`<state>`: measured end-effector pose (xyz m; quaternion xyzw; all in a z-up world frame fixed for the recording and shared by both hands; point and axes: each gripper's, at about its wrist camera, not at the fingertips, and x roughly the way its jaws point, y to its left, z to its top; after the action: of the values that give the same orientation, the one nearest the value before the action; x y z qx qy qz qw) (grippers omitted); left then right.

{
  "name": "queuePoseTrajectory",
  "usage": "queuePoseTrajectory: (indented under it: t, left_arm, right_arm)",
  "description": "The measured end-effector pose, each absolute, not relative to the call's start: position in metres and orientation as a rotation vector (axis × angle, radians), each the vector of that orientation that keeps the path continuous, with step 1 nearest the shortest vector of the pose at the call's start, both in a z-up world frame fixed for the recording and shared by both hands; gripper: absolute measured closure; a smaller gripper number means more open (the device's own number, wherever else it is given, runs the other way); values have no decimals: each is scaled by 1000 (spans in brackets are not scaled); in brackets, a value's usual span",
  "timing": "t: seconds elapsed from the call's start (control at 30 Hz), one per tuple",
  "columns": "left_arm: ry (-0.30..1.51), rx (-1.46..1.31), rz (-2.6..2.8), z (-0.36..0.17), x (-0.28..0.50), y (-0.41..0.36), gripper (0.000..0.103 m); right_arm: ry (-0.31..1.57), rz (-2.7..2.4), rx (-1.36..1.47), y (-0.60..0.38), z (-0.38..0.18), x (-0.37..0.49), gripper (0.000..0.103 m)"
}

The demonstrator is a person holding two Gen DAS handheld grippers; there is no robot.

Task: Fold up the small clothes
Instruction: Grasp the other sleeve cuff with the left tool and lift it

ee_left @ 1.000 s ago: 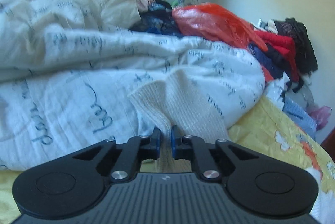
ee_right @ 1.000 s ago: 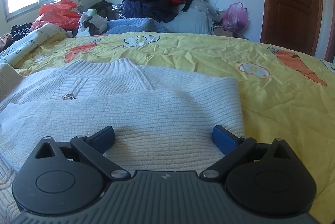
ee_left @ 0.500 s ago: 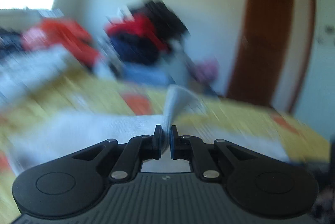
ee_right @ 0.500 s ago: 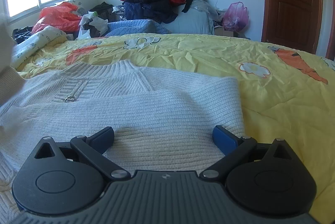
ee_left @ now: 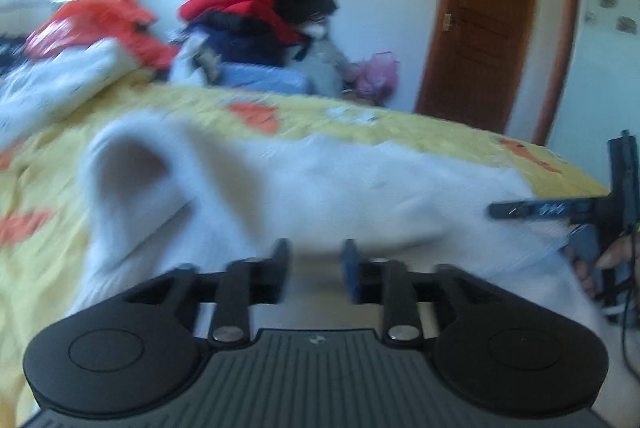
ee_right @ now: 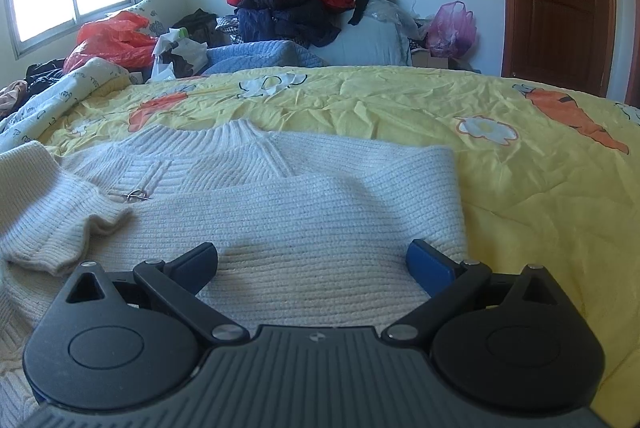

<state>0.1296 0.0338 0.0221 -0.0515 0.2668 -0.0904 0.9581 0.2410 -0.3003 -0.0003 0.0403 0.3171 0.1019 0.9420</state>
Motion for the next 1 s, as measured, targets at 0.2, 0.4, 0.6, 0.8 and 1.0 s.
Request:
queuePoseTrajectory:
  t: [0.2,0.4,0.6,0.8,1.0]
  left_arm:
    - [584,-302,-113,7,138,67,30]
    - [577,-320,-134,6,139,69,24]
    - [573,-342,-141,3,140,71,23]
    - [567,-372,-148,2,141,76,23]
    - [561,-398,-156,1,140,79,21]
  right_arm:
    - [653,200,54,-296,0,241,3]
    - [654,214,152,-274,36,234,11]
    - [905,481,554,-240,40,256,12]
    - [1015,477,703,-218,16,275,17]
    - [1013,490,586,-194,19,276,71]
